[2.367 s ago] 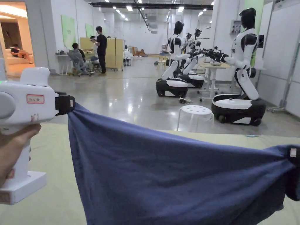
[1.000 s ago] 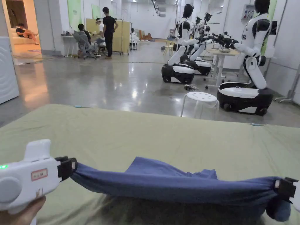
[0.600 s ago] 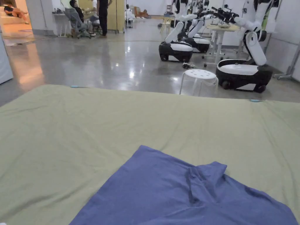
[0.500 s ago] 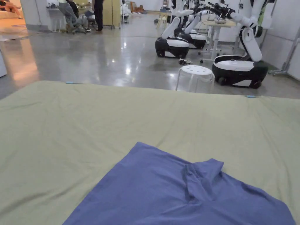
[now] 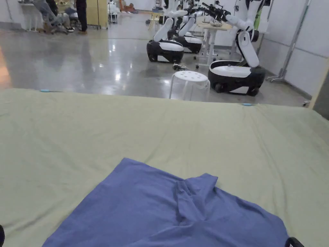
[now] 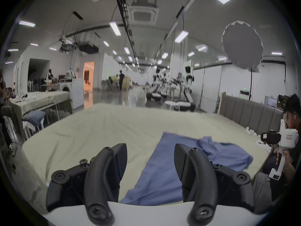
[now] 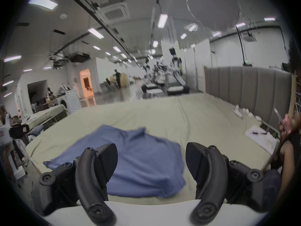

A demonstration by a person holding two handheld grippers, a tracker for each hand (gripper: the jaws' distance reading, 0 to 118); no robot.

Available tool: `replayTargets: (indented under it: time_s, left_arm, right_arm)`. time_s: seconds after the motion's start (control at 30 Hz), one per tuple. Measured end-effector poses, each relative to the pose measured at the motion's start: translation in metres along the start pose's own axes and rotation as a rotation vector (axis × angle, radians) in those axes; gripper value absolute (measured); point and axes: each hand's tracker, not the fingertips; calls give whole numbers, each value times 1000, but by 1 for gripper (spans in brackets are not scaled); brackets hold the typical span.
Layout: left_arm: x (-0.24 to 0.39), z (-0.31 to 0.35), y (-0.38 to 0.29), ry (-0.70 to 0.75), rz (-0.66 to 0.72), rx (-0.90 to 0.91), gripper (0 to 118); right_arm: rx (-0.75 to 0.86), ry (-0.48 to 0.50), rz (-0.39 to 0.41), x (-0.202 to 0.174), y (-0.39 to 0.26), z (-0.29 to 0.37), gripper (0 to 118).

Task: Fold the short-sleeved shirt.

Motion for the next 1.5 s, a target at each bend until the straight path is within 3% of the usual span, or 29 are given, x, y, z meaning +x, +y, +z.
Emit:
replayTargets:
  time_s: [0.1,0.13,0.17,0.2,0.23,0.33,0.53,0.7,0.73,0.77,0.8,0.83,1.03,1.23,1.27,1.33,1.37,1.4,1.5]
  left_arm:
    - [14,10,7,30,-6,38,54]
    - [17,13,9,42,-20,46,38]
    - [9,15,2,55,-38,40,11]
    - [5,16,-2,98,-67,36,7]
    - [5,18,-2,66,-65,24,5]
    - [4,20,1,67,-67,-32,2]
    - [-22,19,-11,65,30,-103,2]
    - [-51,-4,-26,50,130,-288,3]
    - [-58,-9,-33,42,178,-307,9]
    - [-66,-16,-42,12,232,-357,29]
    - [-73,-24,-51,-15,284,-406,62]
    - [-74,-32,-59,9,297,-453,65]
    - [-74,-67,-94,67,243,-577,65]
    - [-81,-98,-107,71,288,-675,61]
    - [-78,-103,-110,78,259,-704,58]
    - [-68,-108,-113,91,150,-715,27]
    - [-64,-111,-114,97,118,-728,19]
    - [-62,-113,-114,74,161,-732,15]
    - [-51,-121,-117,91,93,-762,10]
  right_arm:
    - [14,50,19,-12,10,-6,88]
    - [16,60,24,-16,11,-9,76]
    - [18,58,27,-21,11,-11,55]
    - [18,60,36,-26,11,-14,17]
    - [20,60,50,-29,10,-16,0]
    - [0,62,90,-41,11,-16,0]
    - [-4,58,94,-49,7,-16,0]
    - [-27,101,100,-45,1,-19,0]
    - [-33,113,90,-44,0,-20,0]
    - [-41,121,72,-44,-2,-21,0]
    - [-52,131,53,-44,-3,-22,0]
    - [-61,139,45,-43,-5,-23,0]
    - [-90,127,54,-34,-13,-24,0]
    - [-113,111,-7,-21,-20,-26,0]
    - [-118,107,-17,-19,-21,-27,0]
    - [-131,98,-28,-16,-24,-28,0]
    - [-137,95,-32,-15,-25,-29,0]
    - [-146,90,-37,-13,-26,-30,0]
    - [-160,84,-47,-9,-26,-36,0]
